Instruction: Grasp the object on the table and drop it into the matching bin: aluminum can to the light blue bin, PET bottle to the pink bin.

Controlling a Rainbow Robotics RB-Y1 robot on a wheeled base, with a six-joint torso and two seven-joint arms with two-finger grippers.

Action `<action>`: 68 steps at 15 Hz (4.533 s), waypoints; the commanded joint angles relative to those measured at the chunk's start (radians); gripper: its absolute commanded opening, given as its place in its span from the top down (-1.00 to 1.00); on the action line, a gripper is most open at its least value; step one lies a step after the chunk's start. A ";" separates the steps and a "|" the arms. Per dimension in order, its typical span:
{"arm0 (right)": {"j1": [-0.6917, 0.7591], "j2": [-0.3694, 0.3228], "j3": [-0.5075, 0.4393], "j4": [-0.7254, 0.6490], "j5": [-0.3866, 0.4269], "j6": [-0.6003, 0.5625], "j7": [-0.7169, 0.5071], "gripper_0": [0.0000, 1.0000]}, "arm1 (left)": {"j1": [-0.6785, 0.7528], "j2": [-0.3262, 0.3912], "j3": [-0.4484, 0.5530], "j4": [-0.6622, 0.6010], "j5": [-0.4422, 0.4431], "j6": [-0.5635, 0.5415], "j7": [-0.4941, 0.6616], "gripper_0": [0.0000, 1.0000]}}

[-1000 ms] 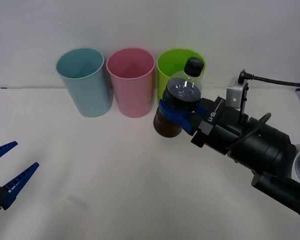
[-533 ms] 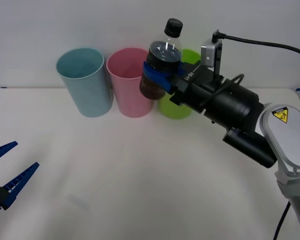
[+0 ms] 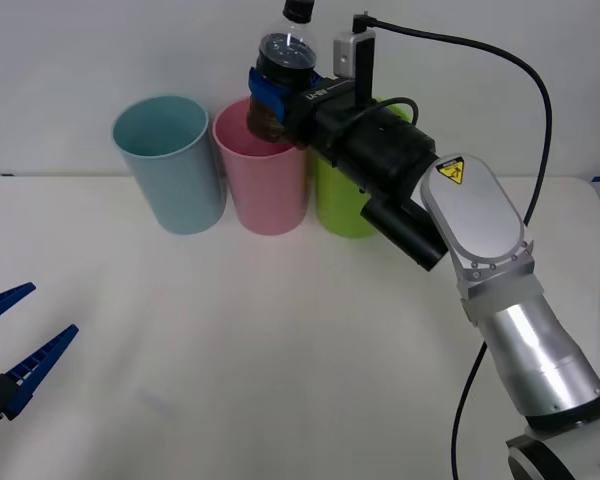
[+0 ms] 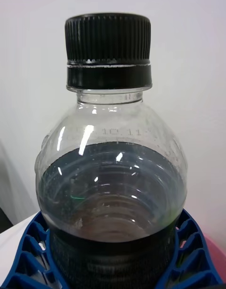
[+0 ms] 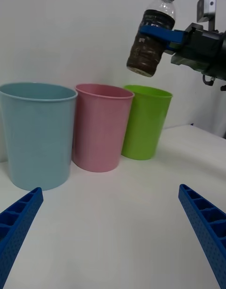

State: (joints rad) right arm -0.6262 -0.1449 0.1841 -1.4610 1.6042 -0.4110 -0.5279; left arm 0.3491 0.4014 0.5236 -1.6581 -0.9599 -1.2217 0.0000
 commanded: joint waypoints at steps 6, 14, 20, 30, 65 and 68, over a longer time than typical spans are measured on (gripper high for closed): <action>-0.262 0.130 0.000 0.389 0.037 0.230 0.060 1.00 | 0.000 0.000 0.000 0.000 0.000 0.000 0.000 -1.00; -0.305 0.150 0.001 0.465 0.043 0.282 0.111 0.91 | 0.000 0.000 0.000 0.000 0.000 0.000 0.000 -1.00; -0.305 0.148 0.001 0.458 0.042 0.281 0.140 -1.00 | 0.000 0.000 0.000 0.000 0.000 0.000 0.000 -1.00; -0.037 -0.008 0.098 0.065 -0.009 0.204 0.120 -1.00 | 0.000 0.000 0.000 0.000 0.000 0.000 0.000 -1.00; 1.145 -0.320 -0.568 -0.495 -0.423 -0.720 0.592 -1.00 | 0.000 0.000 0.000 0.000 0.000 0.000 0.000 -1.00; 1.142 -0.320 -0.614 -0.427 -0.443 -0.813 0.609 -1.00 | 0.000 0.000 0.000 0.000 0.000 0.000 0.000 -1.00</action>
State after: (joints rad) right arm 0.5177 -0.4649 -0.4177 -1.9082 1.1669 -1.1987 0.0774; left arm 0.3490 0.4014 0.5236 -1.6581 -0.9599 -1.2217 0.0000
